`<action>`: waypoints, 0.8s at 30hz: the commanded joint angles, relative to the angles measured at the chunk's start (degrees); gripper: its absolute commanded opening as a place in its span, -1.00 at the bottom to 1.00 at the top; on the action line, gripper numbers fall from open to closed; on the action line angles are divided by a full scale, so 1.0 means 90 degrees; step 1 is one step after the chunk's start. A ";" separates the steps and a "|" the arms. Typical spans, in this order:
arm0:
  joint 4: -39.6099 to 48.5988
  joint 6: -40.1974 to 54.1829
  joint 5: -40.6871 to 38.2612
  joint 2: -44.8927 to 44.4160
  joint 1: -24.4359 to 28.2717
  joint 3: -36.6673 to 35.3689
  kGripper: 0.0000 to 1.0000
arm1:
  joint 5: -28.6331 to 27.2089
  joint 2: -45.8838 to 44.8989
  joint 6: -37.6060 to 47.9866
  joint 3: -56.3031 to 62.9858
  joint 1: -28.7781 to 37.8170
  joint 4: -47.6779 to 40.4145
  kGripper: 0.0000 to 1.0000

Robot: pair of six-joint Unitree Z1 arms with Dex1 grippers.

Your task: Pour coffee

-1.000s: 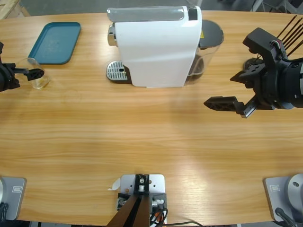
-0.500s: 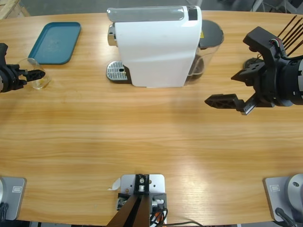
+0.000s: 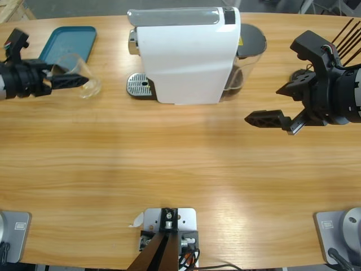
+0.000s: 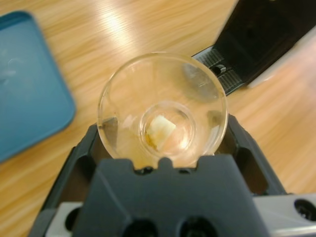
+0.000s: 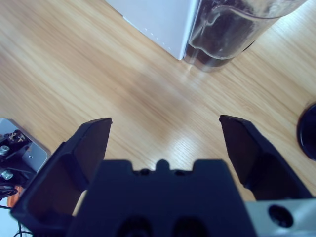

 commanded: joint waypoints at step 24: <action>0.3576 0.2094 0.0837 0.1907 -0.1084 -0.3648 -0.42 | 0.0435 0.0304 -0.0278 0.0233 -0.0426 -0.0183 0.98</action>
